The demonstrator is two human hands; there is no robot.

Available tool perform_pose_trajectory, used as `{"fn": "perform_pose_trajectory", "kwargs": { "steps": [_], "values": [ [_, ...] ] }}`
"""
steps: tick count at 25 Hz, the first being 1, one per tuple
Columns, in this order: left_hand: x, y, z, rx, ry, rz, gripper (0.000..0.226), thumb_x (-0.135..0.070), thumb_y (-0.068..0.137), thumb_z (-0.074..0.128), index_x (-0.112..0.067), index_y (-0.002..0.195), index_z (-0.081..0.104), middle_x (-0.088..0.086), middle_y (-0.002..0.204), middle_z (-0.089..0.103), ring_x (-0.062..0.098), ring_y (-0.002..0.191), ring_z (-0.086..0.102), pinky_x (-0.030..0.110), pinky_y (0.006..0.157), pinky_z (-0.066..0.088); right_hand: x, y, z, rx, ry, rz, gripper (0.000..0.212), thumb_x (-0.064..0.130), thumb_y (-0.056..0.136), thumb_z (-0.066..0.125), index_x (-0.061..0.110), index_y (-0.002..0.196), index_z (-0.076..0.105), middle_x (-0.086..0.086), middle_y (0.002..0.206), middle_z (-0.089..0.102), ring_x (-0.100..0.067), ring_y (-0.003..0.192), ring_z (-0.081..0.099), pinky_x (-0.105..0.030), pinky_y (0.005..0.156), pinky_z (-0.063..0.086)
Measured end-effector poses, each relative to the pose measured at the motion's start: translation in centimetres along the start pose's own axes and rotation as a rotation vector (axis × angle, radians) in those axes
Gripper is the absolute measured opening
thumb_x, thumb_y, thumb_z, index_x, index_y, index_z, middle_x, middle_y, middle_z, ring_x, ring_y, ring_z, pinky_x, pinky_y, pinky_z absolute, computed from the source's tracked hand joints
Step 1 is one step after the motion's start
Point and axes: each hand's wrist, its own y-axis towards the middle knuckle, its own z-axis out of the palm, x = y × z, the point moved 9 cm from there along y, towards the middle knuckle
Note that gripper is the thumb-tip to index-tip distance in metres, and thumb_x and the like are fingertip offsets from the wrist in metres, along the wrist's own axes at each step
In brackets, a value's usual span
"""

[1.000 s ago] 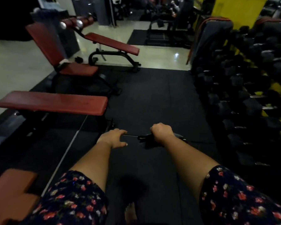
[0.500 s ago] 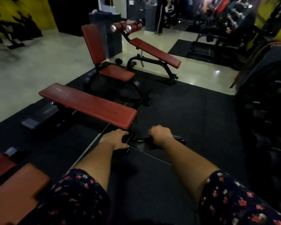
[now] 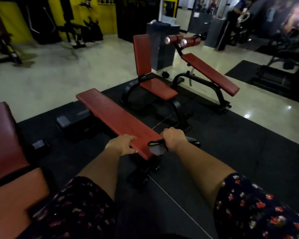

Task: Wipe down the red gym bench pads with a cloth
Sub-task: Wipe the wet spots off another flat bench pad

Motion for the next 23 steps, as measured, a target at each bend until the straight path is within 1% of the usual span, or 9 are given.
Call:
{"fn": "perform_pose_trajectory", "kwargs": {
  "steps": [3,6,8,11,14,17,20,23],
  "values": [
    [0.5,2.1,-1.0,-0.051,-0.032,-0.056,0.072,-0.046,0.084,0.066,-0.032,0.148,0.037,-0.001,0.146,0.043,0.02,0.132,0.044,0.043,0.107,0.04,-0.1,3.7,-0.5,-0.032,-0.016,-0.093,0.036,0.003,0.088,0.054,0.01,0.124,0.057,-0.009,0.127,0.055,-0.029,0.122,0.048,-0.042,0.092,0.044],
    [2.7,2.9,-1.1,-0.008,-0.021,-0.118,0.069,-0.046,0.084,0.067,-0.034,0.146,0.039,0.0,0.146,0.043,0.022,0.131,0.044,0.043,0.108,0.038,1.3,6.7,0.3,0.0,-0.018,-0.162,0.034,0.003,0.089,0.053,0.011,0.121,0.057,-0.009,0.126,0.054,-0.029,0.12,0.049,-0.042,0.091,0.045],
    [5.8,3.1,-1.9,0.003,-0.023,-0.196,0.07,-0.048,0.084,0.068,-0.035,0.146,0.039,0.0,0.146,0.041,0.022,0.132,0.043,0.045,0.108,0.038,2.3,9.2,-0.2,-0.009,-0.019,-0.203,0.032,0.003,0.088,0.053,0.012,0.119,0.058,-0.009,0.124,0.055,-0.029,0.118,0.05,-0.042,0.09,0.045],
    [10.6,3.6,-3.5,-0.032,-0.068,-0.301,0.072,-0.051,0.083,0.068,-0.037,0.147,0.037,-0.002,0.148,0.039,0.021,0.131,0.044,0.046,0.108,0.039,4.2,13.4,-1.7,-0.016,-0.014,-0.251,0.031,0.004,0.087,0.057,0.012,0.117,0.057,-0.008,0.123,0.055,-0.028,0.118,0.05,-0.041,0.089,0.044],
    [13.7,5.0,-3.9,-0.025,-0.107,-0.328,0.071,-0.051,0.084,0.068,-0.037,0.147,0.037,-0.003,0.146,0.041,0.02,0.13,0.045,0.045,0.107,0.04,6.9,17.5,-2.6,-0.025,-0.013,-0.285,0.033,0.009,0.086,0.061,0.014,0.118,0.057,-0.006,0.122,0.057,-0.027,0.117,0.052,-0.04,0.089,0.046],
    [19.1,7.3,-4.8,-0.008,-0.106,-0.371,0.071,-0.05,0.085,0.067,-0.038,0.147,0.035,-0.003,0.146,0.04,0.02,0.131,0.044,0.045,0.108,0.04,10.8,23.2,-3.0,0.001,-0.019,-0.347,0.034,0.011,0.082,0.065,0.016,0.115,0.06,-0.005,0.121,0.06,-0.028,0.115,0.055,-0.04,0.088,0.048],
    [26.0,9.6,-7.1,-0.024,-0.135,-0.424,0.071,-0.051,0.085,0.066,-0.036,0.147,0.036,-0.003,0.147,0.04,0.02,0.13,0.045,0.045,0.107,0.04,14.2,29.9,-5.0,0.013,-0.037,-0.373,0.034,0.005,0.082,0.062,0.013,0.115,0.06,-0.007,0.122,0.06,-0.029,0.117,0.055,-0.04,0.087,0.048],
    [31.5,12.3,-11.3,-0.056,-0.149,-0.435,0.072,-0.053,0.084,0.066,-0.036,0.147,0.036,-0.003,0.147,0.04,0.02,0.129,0.046,0.045,0.105,0.042,17.5,36.1,-7.8,-0.003,-0.054,-0.381,0.032,0.005,0.085,0.059,0.013,0.116,0.061,-0.007,0.122,0.06,-0.029,0.118,0.054,-0.041,0.087,0.047]
  ]
}}
